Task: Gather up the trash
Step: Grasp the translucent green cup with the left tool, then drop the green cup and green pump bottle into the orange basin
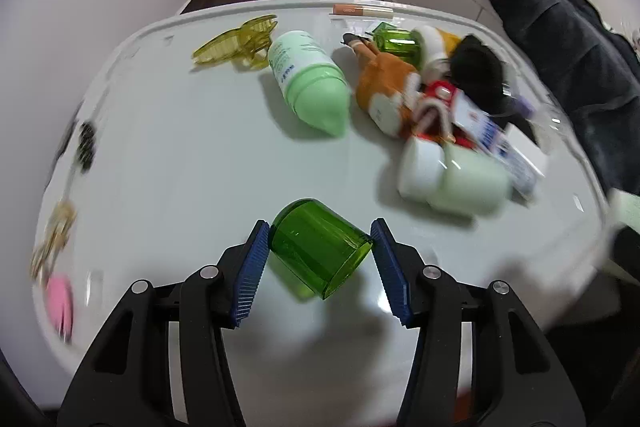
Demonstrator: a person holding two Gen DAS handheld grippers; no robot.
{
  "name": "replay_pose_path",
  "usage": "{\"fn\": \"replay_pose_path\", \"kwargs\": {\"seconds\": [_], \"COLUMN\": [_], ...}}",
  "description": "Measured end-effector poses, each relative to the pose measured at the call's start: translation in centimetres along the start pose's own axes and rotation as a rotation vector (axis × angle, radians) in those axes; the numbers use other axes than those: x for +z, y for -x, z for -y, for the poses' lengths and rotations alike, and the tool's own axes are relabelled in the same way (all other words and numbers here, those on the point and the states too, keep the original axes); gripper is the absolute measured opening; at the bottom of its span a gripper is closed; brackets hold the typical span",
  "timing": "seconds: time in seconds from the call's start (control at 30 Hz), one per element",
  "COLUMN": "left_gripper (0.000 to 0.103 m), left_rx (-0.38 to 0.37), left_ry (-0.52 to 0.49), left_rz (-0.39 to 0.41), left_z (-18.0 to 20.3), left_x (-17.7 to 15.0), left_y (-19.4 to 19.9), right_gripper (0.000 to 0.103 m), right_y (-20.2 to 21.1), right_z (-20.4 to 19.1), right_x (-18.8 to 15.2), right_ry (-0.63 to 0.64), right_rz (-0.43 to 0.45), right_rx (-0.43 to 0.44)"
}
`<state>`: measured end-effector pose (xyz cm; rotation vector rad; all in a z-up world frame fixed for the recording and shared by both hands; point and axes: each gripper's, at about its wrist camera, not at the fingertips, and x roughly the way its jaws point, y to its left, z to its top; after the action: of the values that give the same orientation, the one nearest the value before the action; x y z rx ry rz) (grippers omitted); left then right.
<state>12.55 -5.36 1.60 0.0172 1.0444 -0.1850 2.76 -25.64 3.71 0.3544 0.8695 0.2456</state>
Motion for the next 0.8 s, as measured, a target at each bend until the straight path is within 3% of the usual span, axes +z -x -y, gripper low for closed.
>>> {"fn": "replay_pose_path", "kwargs": {"seconds": [0.13,0.37,0.57,0.77,0.8], "left_gripper": [0.051,0.051,0.051,0.053,0.061], "left_rx": [-0.003,-0.082,-0.135,-0.16,-0.161], "left_ry": [-0.033,0.027,0.001,-0.024,-0.016], "left_rz": [0.022,-0.009,-0.052,-0.118,-0.138], "left_z": [0.6,0.3,0.8,1.1,1.0], "left_x": [-3.4,-9.1,-12.5,-14.1,-14.2], "left_y": [4.2,7.7,8.5,7.7,7.3], "right_gripper": [0.047,0.047,0.047,0.048,0.059], "right_y": [0.7,1.9,4.2,3.5,3.3], "right_z": [-1.4,-3.1,-5.4,-5.3,-5.1], "right_x": [-0.9,-2.4,-6.1,-9.5,-9.8], "right_ry": [0.049,0.068,0.124,0.097,0.095], "right_rz": [0.001,-0.007,-0.074,-0.19,-0.207], "right_rx": [0.02,0.017,0.025,0.024,0.021]}}
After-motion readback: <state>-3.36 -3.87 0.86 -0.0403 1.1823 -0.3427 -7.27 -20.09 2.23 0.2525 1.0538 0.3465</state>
